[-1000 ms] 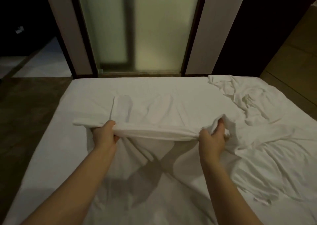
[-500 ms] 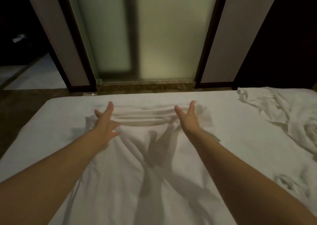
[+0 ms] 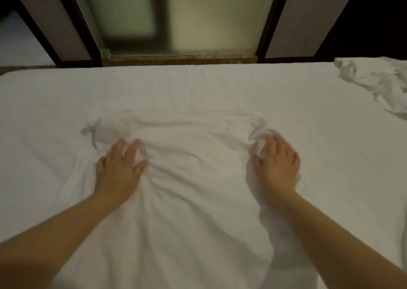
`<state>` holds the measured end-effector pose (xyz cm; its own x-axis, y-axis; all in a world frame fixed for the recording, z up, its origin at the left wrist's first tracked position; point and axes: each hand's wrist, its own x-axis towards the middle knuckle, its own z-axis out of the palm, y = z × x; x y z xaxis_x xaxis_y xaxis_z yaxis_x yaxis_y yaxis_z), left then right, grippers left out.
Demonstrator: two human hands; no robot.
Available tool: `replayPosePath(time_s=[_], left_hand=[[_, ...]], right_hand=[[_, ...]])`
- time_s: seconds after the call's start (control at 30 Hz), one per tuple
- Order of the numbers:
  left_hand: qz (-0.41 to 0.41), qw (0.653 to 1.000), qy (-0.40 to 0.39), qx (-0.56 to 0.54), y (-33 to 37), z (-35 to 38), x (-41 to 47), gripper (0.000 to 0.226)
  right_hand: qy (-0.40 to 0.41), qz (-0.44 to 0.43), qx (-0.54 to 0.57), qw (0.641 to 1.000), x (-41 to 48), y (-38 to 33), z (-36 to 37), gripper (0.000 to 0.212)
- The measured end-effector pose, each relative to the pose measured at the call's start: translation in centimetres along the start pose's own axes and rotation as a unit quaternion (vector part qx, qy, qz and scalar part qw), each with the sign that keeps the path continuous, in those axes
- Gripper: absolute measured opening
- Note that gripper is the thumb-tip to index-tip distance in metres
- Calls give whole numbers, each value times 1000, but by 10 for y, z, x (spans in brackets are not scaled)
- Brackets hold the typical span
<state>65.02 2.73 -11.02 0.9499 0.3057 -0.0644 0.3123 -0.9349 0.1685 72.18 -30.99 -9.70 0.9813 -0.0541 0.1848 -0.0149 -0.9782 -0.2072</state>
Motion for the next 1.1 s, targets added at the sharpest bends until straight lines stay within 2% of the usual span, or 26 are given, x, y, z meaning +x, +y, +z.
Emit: replayPosePath(time_s=[0.03,0.13,0.2,0.27,0.33,0.37,0.43,0.53,0.63,0.7,0.77,0.8,0.87,0.93,1.0,1.07,1.1], left_hand=[[0,1000,23,5,-6,-3,12,78],[3,997,81,17,-13,-15,42,57],[6,996,90,10,-13,-25,60,53],[24,994,97,32,-11,-34,76,46],[28,995,75,64,-12,-41,90,39],[28,996,67,60,-15,-45,97,34],[22,997,74,-18,-23,-53,109,25],[-27,987,72,-139,-38,-64,127,24],[-95,983,36,-153,-40,-58,137,25],[-118,987,44,-99,-29,-45,131,29],[-74,995,65,-21,-10,-36,107,41],[-36,995,93,-5,0,-34,86,46],[57,986,157,-1,14,-28,31,53],[134,976,172,2,24,-15,-43,53],[204,972,116,6,26,8,-110,52],[245,968,50,16,21,30,-144,50],[239,970,30,23,20,35,-147,50]], right_hand=[[7,28,9,1000,13,3,-3,60],[-65,49,19,997,51,2,-13,59],[-87,-2,-22,996,67,-2,-12,44],[-64,-72,-88,991,80,-4,-11,26],[-22,-96,-54,994,92,-3,-14,21],[-2,-81,-6,997,98,-4,-19,21],[16,-29,82,996,113,-4,-28,22],[-19,23,115,993,130,-6,-26,25],[-61,55,99,992,132,-13,-11,28],[-133,72,91,984,125,-17,2,37],[-182,60,51,980,112,-24,9,58],[-170,33,29,984,100,-31,6,65],[-65,-69,4,996,61,-49,-7,65],[9,-194,23,981,-2,-68,-15,63],[-59,-288,18,956,-67,-76,-3,59],[-166,-290,7,942,-102,-72,16,56],[-189,-269,8,944,-105,-71,22,56]])
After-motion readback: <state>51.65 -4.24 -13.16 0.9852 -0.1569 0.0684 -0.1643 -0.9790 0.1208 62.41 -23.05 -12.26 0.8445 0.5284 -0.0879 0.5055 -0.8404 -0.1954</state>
